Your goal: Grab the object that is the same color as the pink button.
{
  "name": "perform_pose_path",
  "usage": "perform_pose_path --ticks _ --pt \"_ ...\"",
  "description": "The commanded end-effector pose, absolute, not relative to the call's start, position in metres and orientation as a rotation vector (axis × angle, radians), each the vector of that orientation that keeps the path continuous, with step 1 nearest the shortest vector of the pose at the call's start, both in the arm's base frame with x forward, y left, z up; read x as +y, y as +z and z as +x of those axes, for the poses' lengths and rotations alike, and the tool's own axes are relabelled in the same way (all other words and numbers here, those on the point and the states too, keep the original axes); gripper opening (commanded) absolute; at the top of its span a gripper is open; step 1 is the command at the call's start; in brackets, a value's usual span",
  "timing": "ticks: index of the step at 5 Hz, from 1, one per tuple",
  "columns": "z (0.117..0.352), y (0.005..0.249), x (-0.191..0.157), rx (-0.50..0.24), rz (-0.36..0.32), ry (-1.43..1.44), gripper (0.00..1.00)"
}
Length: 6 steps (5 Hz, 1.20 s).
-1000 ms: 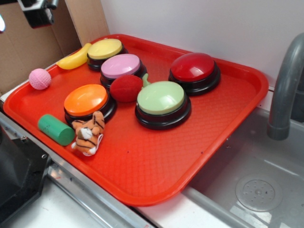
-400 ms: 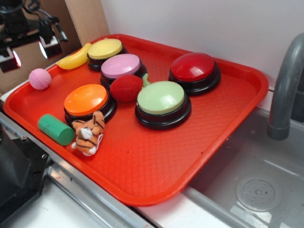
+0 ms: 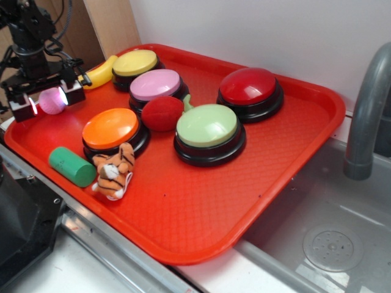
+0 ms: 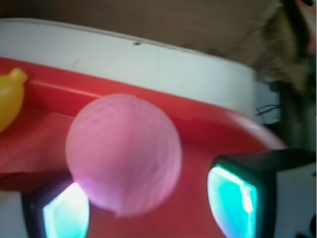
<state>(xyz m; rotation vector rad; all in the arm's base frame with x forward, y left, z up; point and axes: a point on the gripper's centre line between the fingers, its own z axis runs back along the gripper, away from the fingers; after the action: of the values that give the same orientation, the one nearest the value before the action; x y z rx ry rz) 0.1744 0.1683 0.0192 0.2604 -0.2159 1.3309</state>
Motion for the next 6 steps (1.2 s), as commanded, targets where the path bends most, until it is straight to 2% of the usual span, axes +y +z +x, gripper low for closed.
perform_pose_path --ticks 1,2,3,4,5,6 --pt "0.165 0.026 0.188 -0.282 0.239 1.363 1.00" --pt "0.167 0.028 0.188 -0.307 0.231 1.330 0.00" --pt "0.169 0.028 0.186 -0.308 0.207 1.299 0.00" --pt "0.177 0.038 0.181 -0.205 0.196 1.132 0.00" --pt "0.187 0.063 0.159 -0.149 0.152 0.886 0.00" --pt "0.190 0.098 0.124 -0.138 0.065 0.642 0.00"
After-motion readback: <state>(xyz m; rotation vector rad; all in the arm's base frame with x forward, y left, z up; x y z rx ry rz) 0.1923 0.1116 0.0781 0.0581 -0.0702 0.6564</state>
